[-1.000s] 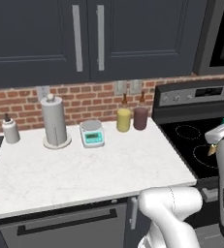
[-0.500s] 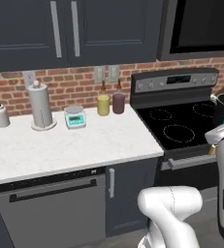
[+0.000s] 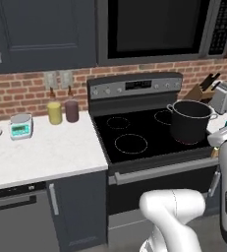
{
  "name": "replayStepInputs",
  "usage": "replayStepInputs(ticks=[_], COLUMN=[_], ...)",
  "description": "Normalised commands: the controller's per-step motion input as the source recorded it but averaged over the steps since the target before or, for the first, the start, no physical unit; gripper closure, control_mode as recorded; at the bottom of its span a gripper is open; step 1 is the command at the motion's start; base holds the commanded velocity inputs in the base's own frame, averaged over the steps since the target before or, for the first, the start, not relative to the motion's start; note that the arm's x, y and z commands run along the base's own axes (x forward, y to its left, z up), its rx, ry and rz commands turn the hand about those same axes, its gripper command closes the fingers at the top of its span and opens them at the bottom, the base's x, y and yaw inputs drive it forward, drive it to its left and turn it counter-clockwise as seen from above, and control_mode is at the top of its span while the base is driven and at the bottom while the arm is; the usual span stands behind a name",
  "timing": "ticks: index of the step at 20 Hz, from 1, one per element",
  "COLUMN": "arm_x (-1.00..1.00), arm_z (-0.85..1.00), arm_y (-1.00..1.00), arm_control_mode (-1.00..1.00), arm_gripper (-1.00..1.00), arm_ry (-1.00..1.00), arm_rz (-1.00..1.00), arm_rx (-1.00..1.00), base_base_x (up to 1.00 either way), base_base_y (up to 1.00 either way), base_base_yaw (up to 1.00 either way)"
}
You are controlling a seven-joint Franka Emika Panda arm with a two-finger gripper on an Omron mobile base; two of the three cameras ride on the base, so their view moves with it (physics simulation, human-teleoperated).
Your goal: Put the bell pepper and sweet potato in the pot. Retrieve the spatula and lightly stir the vegetables in the pot.
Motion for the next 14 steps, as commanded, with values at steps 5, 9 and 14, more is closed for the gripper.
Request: replayStepInputs(ticks=[5,9,14], arm_x=[0.00,0.00,0.00], arm_z=[0.00,0.00,0.00], arm_y=[0.00,0.00,0.00], arm_control_mode=[1.00,1.00,1.00], arm_gripper=[1.00,1.00,1.00], arm_ry=[0.00,0.00,0.00], arm_rz=[0.00,0.00,0.00], arm_rx=[0.00,0.00,0.00], base_base_x=[0.49,0.53,0.31], base_base_y=[-0.85,-0.61,-0.28], base_base_yaw=[0.07,0.14,0.15])
